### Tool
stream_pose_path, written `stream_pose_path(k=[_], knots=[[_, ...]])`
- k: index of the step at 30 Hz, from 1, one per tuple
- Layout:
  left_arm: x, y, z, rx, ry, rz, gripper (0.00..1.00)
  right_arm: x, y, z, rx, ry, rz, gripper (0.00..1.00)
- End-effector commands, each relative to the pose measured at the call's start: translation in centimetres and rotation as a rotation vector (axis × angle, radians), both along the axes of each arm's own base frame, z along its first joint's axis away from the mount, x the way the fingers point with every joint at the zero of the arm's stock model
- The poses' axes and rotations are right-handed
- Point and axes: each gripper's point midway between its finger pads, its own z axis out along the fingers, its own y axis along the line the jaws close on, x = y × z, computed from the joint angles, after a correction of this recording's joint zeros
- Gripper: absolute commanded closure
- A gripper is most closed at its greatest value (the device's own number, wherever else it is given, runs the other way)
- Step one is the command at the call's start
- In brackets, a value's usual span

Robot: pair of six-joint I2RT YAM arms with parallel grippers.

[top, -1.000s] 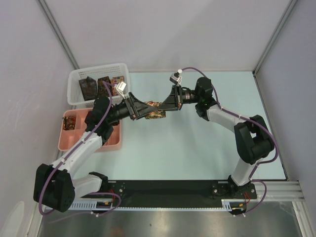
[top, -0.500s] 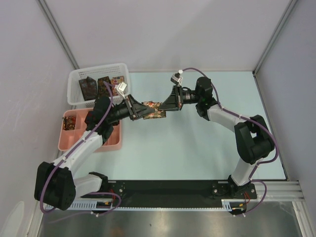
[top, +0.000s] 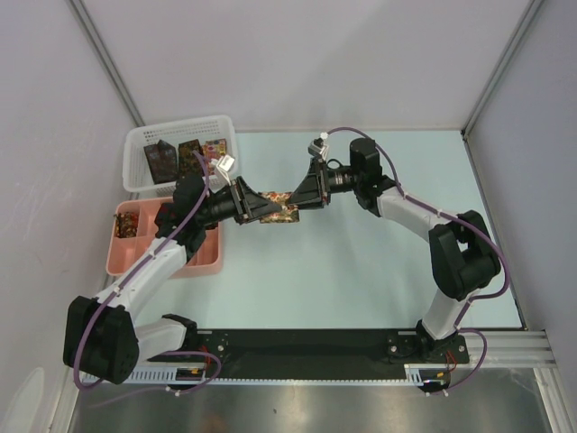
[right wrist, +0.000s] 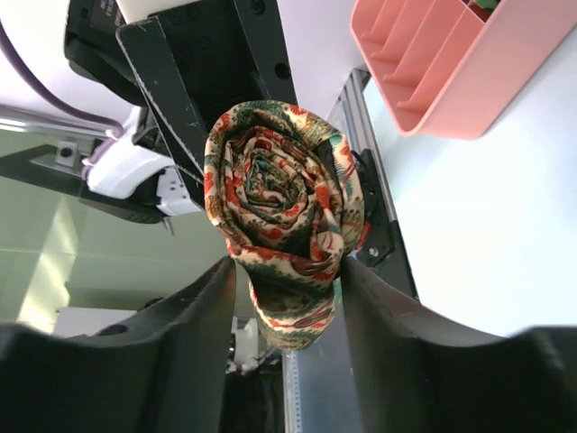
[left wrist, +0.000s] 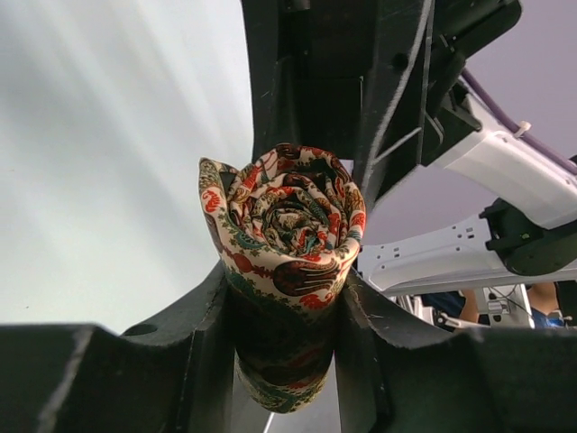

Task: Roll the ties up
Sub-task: Place the tie in the storage box.

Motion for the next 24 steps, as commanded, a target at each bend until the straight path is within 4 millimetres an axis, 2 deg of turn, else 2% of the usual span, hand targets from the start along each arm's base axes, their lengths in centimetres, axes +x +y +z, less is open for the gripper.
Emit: stream_pose_path(k=[1,4,5,7,8,9,10,11,12,13,14,15,16,17,18,19,20,21,22,23,24], knots=[[0.5,0.6,1.5,0.015,-0.074,0.011,1.00,0.2,0.3,0.9,-0.008,-0.067,0.009,0.41],[0.7,1.2,1.1,0.036,-0.067,0.020,1.00,0.4,0.1,0.5,-0.023,-0.067,-0.002,0.19],[0.8,1.4,1.2,0.043,-0.071,0.023,1.00,0.7,0.0,0.4,-0.028,-0.077,-0.012,0.01],[1.1,2.5,0.3,0.091,-0.061,0.037,1.00,1.1,-0.4,0.1,-0.045,-0.074,-0.028,0.00],[1.6,2.9,0.8,0.110,-0.082,0.045,1.00,1.5,-0.6,0.2,-0.051,-0.078,-0.043,0.00],[1.5,4.0,-0.5,0.153,-0.014,0.062,1.00,1.8,-1.0,0.0,-0.063,-0.081,-0.052,0.00],[1.8,4.8,-0.9,0.211,-0.055,0.068,1.00,2.0,-1.1,-0.2,-0.068,-0.083,-0.058,0.00],[2.3,5.5,-0.4,0.242,-0.080,0.080,1.00,2.1,-1.3,-0.4,-0.075,-0.075,-0.065,0.00],[2.2,7.0,-1.5,0.317,-0.069,0.089,1.00,2.2,-1.4,-0.5,-0.078,-0.082,-0.067,0.00],[2.6,8.0,-1.8,0.367,-0.072,0.116,1.00,2.4,-1.6,-0.5,-0.081,-0.084,-0.072,0.00],[3.2,8.9,-0.9,0.406,-0.104,0.136,1.00,2.3,-1.7,-0.7,-0.088,-0.075,-0.072,0.00],[3.0,10.5,-2.1,0.487,-0.084,0.128,1.00,2.3,-1.7,-0.9,-0.091,-0.082,-0.070,0.00],[3.6,12.0,-2.5,0.560,-0.082,0.165,1.00,2.3,-1.7,-1.0,-0.094,-0.080,-0.069,0.00],[4.1,13.0,-1.4,0.603,-0.112,0.186,1.00,2.3,-1.7,-1.2,-0.099,-0.075,-0.067,0.00],[4.0,15.1,-2.5,0.681,-0.082,0.191,1.00,2.2,-1.7,-1.3,-0.102,-0.079,-0.066,0.00],[4.4,16.7,-2.7,0.741,-0.075,0.223,1.00,2.1,-1.7,-1.4,-0.102,-0.080,-0.062,0.00],[4.9,17.8,-1.9,0.778,-0.081,0.253,1.00,2.2,-1.7,-1.5,-0.104,-0.081,-0.063,0.00],[4.7,19.7,-2.8,0.845,-0.059,0.239,1.00,2.3,-1.8,-1.5,-0.103,-0.082,-0.063,0.00],[4.9,20.9,-2.8,0.873,-0.047,0.257,1.00,2.1,-1.7,-1.5,-0.101,-0.087,-0.055,0.00],[5.2,23.2,-2.5,0.910,-0.033,0.317,1.00,2.0,-1.8,-1.8,-0.114,-0.060,-0.051,0.00],[5.0,24.4,-3.1,0.943,-0.011,0.301,1.00,2.1,-1.8,-1.7,-0.115,-0.061,-0.052,0.00]])
